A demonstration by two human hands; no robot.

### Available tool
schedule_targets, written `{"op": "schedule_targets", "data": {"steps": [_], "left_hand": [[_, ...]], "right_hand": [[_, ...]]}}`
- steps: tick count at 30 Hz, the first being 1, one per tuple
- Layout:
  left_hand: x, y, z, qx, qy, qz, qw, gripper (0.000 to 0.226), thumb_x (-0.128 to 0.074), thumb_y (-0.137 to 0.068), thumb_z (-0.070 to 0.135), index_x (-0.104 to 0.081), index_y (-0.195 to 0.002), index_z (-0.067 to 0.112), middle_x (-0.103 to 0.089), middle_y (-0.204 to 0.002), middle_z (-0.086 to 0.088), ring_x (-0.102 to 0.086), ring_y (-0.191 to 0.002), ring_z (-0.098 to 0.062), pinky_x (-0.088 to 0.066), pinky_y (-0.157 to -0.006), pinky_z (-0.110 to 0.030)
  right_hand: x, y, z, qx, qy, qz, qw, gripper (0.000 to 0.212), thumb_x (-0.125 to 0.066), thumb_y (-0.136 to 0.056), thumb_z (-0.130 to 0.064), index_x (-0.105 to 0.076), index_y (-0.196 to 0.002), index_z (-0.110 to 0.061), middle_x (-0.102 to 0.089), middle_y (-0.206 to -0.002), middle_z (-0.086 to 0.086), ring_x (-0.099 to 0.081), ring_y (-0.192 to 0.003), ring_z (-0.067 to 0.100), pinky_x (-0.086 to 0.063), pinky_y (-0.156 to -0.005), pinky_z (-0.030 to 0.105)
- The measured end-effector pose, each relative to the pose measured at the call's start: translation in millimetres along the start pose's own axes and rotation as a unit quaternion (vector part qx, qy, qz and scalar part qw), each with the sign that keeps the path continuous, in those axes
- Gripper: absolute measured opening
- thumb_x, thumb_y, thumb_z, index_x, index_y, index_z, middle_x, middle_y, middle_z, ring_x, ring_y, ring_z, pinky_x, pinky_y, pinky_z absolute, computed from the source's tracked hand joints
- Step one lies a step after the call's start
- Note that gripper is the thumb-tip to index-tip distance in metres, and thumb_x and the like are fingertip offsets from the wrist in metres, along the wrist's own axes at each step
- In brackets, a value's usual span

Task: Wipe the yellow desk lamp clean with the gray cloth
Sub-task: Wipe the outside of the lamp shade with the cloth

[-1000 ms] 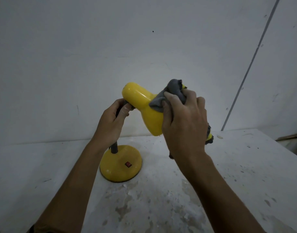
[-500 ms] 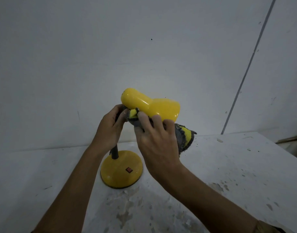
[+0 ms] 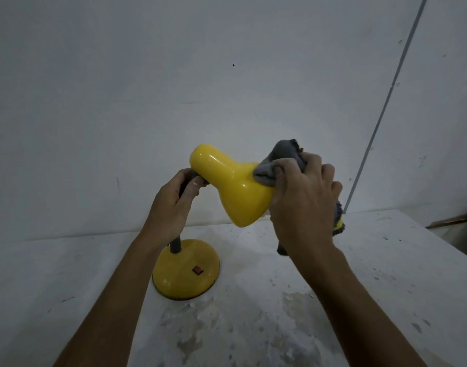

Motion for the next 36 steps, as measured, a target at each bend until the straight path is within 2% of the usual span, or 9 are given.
{"op": "schedule_targets", "data": {"steps": [5, 11, 16, 20, 22, 28, 36], "left_hand": [[0, -1, -1, 0.003, 0.004, 0.011, 1.0, 0.029, -0.041, -0.102, 0.033, -0.059, -0.122, 0.023, -0.066, -0.107, 0.018, -0.059, -0.097, 0.005, -0.039, -0.077, -0.011], [3, -1, 0, 0.001, -0.003, 0.012, 1.0, 0.031, -0.041, -0.101, 0.035, -0.058, -0.123, 0.022, -0.067, -0.109, 0.015, -0.061, -0.101, -0.002, -0.041, -0.078, -0.015], [0, -1, -1, 0.003, 0.0, 0.01, 1.0, 0.031, -0.041, -0.101, 0.035, -0.058, -0.124, 0.022, -0.067, -0.109, 0.017, -0.06, -0.101, -0.001, -0.041, -0.078, -0.015], [4, -2, -2, 0.012, 0.007, 0.017, 1.0, 0.032, -0.041, -0.101, 0.037, -0.058, -0.123, 0.022, -0.067, -0.109, 0.015, -0.061, -0.1, -0.003, -0.041, -0.076, -0.016], [5, -2, -1, 0.012, 0.011, 0.014, 1.0, 0.031, -0.041, -0.101, 0.036, -0.058, -0.123, 0.022, -0.067, -0.11, 0.015, -0.061, -0.101, -0.003, -0.041, -0.076, -0.016], [0, 1, 1, 0.011, 0.017, 0.009, 1.0, 0.029, -0.041, -0.101, 0.036, -0.058, -0.123, 0.026, -0.066, -0.106, 0.023, -0.058, -0.098, 0.008, -0.04, -0.076, -0.01], [3, 0, -3, 0.017, 0.039, 0.018, 0.999, 0.031, -0.041, -0.101, 0.036, -0.058, -0.124, 0.023, -0.067, -0.11, 0.015, -0.06, -0.102, -0.003, -0.041, -0.08, -0.016]], "right_hand": [[2, -6, 3, -0.049, -0.069, -0.008, 0.996, 0.022, -0.041, -0.1, -0.028, -0.062, -0.107, -0.024, -0.053, -0.12, 0.007, -0.045, -0.106, 0.025, -0.036, -0.088, 0.041], [-4, -5, -45, 0.066, -0.043, -0.021, 0.997, 0.023, -0.046, -0.098, -0.03, -0.066, -0.104, -0.021, -0.056, -0.118, 0.01, -0.048, -0.1, 0.03, -0.042, -0.081, 0.047], [0, -7, -27, -0.023, 0.008, -0.023, 0.999, 0.021, -0.043, -0.098, -0.025, -0.062, -0.103, -0.02, -0.053, -0.113, 0.008, -0.044, -0.102, 0.028, -0.035, -0.084, 0.042], [-4, 4, -56, 0.054, 0.0, -0.025, 0.998, 0.018, -0.051, -0.096, -0.027, -0.066, -0.103, -0.019, -0.056, -0.117, 0.01, -0.049, -0.099, 0.029, -0.04, -0.08, 0.044], [-5, 3, -56, 0.065, -0.017, -0.027, 0.997, 0.019, -0.052, -0.096, -0.027, -0.067, -0.103, -0.019, -0.057, -0.116, 0.011, -0.05, -0.098, 0.03, -0.042, -0.079, 0.044], [-2, -1, -13, -0.034, -0.068, -0.018, 0.997, 0.024, -0.042, -0.1, -0.029, -0.063, -0.11, -0.023, -0.054, -0.116, 0.008, -0.047, -0.101, 0.026, -0.041, -0.085, 0.043], [3, -1, 9, -0.076, -0.06, -0.001, 0.995, 0.027, -0.043, -0.098, -0.029, -0.063, -0.113, -0.018, -0.057, -0.11, 0.01, -0.051, -0.098, 0.026, -0.046, -0.085, 0.044]]}}
Point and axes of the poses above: each hand's wrist, its own y-axis away from the middle knuckle, its own x-axis out of the back of the hand, z = x × y, the point moved 7 cm from there along -y, towards the middle knuckle
